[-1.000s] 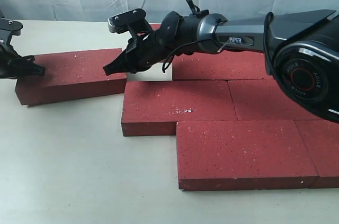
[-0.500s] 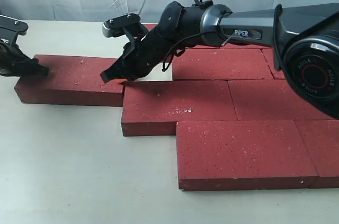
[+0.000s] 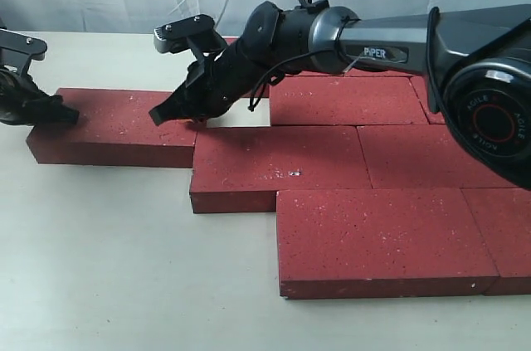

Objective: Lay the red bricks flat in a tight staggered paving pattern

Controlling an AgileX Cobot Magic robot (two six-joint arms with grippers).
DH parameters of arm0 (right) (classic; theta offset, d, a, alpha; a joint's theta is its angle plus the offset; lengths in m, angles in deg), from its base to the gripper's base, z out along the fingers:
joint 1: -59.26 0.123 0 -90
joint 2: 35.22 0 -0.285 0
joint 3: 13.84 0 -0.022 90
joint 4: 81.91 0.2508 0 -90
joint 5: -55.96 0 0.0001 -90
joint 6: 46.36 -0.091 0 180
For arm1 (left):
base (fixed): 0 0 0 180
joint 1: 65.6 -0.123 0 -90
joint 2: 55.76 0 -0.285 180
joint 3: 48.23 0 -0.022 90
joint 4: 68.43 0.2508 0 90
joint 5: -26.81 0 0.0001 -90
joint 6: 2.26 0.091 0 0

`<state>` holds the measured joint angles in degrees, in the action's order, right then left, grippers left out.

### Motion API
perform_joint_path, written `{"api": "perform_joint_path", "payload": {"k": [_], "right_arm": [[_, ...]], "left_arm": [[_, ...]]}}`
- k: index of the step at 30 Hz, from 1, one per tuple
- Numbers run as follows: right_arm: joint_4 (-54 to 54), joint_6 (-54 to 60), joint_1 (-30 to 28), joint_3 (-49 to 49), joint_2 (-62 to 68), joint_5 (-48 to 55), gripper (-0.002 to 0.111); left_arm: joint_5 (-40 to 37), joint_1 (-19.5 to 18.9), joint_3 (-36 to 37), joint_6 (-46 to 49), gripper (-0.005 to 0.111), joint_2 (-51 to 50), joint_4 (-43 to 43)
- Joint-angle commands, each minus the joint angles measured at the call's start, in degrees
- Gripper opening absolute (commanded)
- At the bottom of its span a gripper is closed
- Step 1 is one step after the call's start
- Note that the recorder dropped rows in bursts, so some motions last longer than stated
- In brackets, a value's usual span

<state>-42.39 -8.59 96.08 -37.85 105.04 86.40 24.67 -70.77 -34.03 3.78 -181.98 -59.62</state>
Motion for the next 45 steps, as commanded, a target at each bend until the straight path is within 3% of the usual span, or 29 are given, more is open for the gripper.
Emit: {"api": "perform_joint_path", "payload": {"k": [1,17,28,45], "right_arm": [[-0.61,-0.45,-0.12,0.23,-0.64,2.41,-0.001],[0.19,-0.34,2.32,0.23,-2.05,17.0,-0.001],[-7.68,-5.21,3.87,0.23,0.34,11.96,-0.001],[-10.95,-10.08,3.87,0.23,0.98,3.51,-0.001]], "left_arm": [[-4.54,-0.74,-0.01,-1.12,0.0,2.55,-0.46],[-9.49,-0.99,-0.01,-1.34,0.0,3.5,-3.21],[-8.11,-0.99,-0.01,-0.96,0.0,2.49,-5.58],[-1.17,-0.99,-0.01,-0.96,0.0,0.65,-5.83]]}}
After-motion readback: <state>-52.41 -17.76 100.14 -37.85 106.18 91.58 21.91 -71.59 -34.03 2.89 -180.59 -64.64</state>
